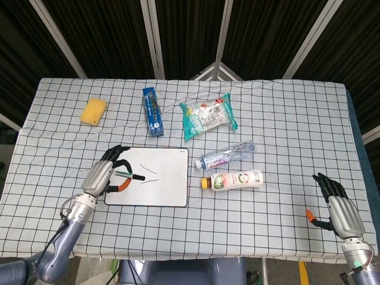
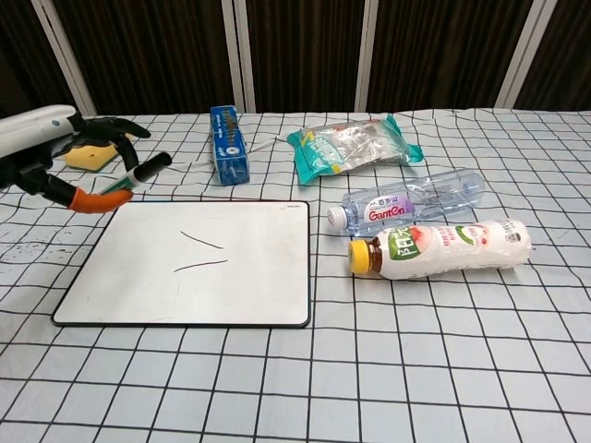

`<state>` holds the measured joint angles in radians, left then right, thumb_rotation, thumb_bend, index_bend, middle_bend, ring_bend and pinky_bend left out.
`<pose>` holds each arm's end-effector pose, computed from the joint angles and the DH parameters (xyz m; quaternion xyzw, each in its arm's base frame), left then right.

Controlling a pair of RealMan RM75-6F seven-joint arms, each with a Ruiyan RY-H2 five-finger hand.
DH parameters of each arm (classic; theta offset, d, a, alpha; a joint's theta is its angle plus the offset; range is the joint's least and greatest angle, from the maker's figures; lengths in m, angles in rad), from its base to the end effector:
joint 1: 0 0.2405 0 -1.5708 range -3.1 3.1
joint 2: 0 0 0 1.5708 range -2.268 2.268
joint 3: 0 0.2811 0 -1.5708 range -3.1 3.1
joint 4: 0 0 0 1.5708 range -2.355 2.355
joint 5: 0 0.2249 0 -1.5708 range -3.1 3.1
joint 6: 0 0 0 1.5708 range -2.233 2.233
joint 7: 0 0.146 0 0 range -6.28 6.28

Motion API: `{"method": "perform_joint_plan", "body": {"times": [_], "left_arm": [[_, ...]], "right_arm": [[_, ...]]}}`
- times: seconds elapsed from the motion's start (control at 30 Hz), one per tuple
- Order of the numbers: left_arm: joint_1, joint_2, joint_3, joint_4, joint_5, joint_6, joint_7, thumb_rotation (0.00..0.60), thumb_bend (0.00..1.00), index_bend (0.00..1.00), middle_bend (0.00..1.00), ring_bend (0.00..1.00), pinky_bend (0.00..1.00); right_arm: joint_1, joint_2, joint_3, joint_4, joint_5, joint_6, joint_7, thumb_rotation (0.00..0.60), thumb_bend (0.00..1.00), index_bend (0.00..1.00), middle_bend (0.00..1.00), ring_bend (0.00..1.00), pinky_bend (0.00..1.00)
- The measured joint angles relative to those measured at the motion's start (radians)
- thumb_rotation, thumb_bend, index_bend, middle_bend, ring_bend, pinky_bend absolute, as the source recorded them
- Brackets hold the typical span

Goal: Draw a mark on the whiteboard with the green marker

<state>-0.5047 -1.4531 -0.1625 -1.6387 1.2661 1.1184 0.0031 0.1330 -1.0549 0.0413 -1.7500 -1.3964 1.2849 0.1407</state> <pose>-0.2064 0.3090 0.0110 -0.6238 -0.5006 -0.4669 0.3772 -0.3296 -0.1942 0.1412 0.5652 -0.5187 0.3824 0.5150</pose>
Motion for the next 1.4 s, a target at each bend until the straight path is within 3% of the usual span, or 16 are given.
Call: {"method": "perform_joint_plan", "body": {"times": [0.23, 0.5, 0.73, 0.9, 1.17, 1.4], "left_arm": [[-0.026, 0.006, 0.008, 0.092, -0.145, -0.024, 0.306, 0.600, 0.42, 0.63, 0.10, 0.00, 0.02], [-0.043, -0.054, 0.018, 0.217, -0.259, -0.029, 0.444, 0.600, 0.37, 0.57, 0.05, 0.00, 0.02], [-0.040, -0.065, 0.012, 0.237, -0.293, -0.033, 0.445, 0.600, 0.22, 0.31, 0.00, 0.00, 0.00], [-0.031, -0.054, 0.000, 0.219, -0.293, -0.025, 0.408, 0.600, 0.19, 0.11, 0.00, 0.00, 0.00], [0.012, 0.013, -0.002, 0.120, -0.247, 0.021, 0.332, 0.600, 0.19, 0.07, 0.00, 0.00, 0.00], [0.113, 0.142, 0.066, -0.021, -0.082, 0.153, 0.257, 0.600, 0.04, 0.03, 0.00, 0.00, 0.00]], "right_arm": [[0.000, -0.002, 0.000, -0.002, 0.003, -0.001, -0.004, 0.600, 0.35, 0.00, 0.00, 0.00, 0.00], [-0.001, -0.001, 0.000, -0.003, 0.005, -0.002, -0.004, 0.600, 0.35, 0.00, 0.00, 0.00, 0.00], [0.000, 0.001, 0.000, -0.003, 0.004, -0.003, -0.002, 0.600, 0.35, 0.00, 0.00, 0.00, 0.00], [-0.001, 0.000, -0.001, -0.003, 0.003, -0.002, -0.002, 0.600, 0.35, 0.00, 0.00, 0.00, 0.00], [-0.001, 0.003, -0.001, -0.004, 0.002, -0.003, 0.002, 0.600, 0.35, 0.00, 0.00, 0.00, 0.00], [-0.001, 0.003, -0.005, 0.006, -0.013, 0.001, -0.012, 0.600, 0.35, 0.00, 0.00, 0.00, 0.00]]}}
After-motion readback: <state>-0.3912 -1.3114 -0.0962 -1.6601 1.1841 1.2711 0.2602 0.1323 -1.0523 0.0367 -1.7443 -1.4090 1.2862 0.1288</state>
